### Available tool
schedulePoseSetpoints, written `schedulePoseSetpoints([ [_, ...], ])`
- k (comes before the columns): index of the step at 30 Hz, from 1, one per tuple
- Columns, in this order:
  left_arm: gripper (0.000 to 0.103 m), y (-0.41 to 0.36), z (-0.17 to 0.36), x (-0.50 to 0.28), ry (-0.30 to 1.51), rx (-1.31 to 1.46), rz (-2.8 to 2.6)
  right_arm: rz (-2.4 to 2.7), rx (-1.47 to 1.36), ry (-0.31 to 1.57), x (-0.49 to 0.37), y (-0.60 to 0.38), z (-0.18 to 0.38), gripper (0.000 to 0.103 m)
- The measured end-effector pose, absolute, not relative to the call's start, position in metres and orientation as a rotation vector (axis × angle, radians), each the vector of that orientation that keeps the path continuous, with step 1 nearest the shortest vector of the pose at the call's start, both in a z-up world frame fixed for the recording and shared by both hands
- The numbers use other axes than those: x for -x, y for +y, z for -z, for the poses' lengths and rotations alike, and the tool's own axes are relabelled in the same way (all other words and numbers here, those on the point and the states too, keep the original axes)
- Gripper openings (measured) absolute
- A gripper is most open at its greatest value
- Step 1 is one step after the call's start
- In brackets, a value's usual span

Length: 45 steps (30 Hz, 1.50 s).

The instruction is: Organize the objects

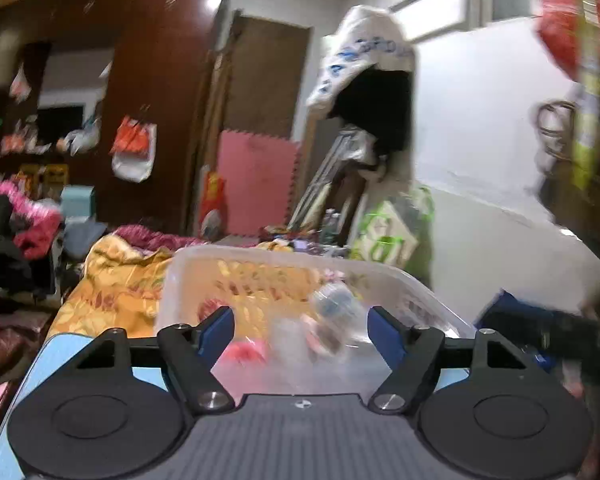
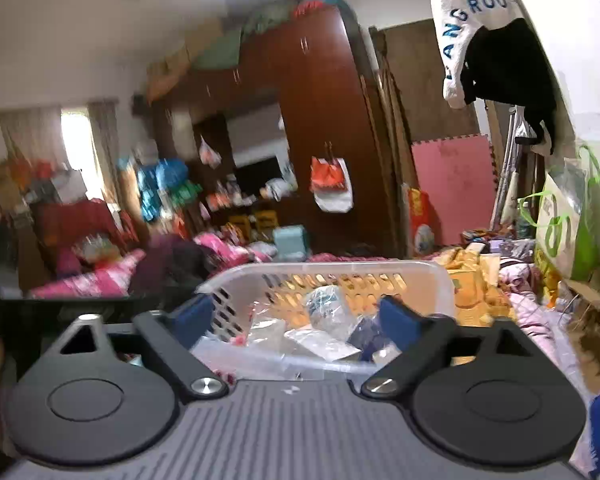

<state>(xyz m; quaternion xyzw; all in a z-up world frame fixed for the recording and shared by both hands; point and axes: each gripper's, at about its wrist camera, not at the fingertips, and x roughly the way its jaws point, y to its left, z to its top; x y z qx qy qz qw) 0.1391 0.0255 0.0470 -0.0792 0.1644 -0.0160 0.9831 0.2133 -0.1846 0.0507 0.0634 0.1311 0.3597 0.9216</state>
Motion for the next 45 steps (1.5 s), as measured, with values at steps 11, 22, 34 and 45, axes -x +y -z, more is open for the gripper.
schedulePoseSetpoints([
  [11,0.068,-0.047,0.027,-0.131,0.539,-0.041,0.033,-0.662,-0.188,0.296,-0.187,-0.221,-0.022,0.103],
  [22,0.040,0.012,0.035,-0.097,0.482,0.055,-0.031,-0.738,-0.061,0.515,-0.198,-0.152,0.027,0.103],
  [34,0.040,0.067,0.040,-0.099,0.454,0.183,-0.055,-0.708,0.117,0.628,-0.219,-0.074,0.050,0.065],
  [45,0.040,0.069,0.043,-0.095,0.460,0.200,-0.040,-0.659,0.092,0.620,-0.218,-0.087,0.051,0.048],
])
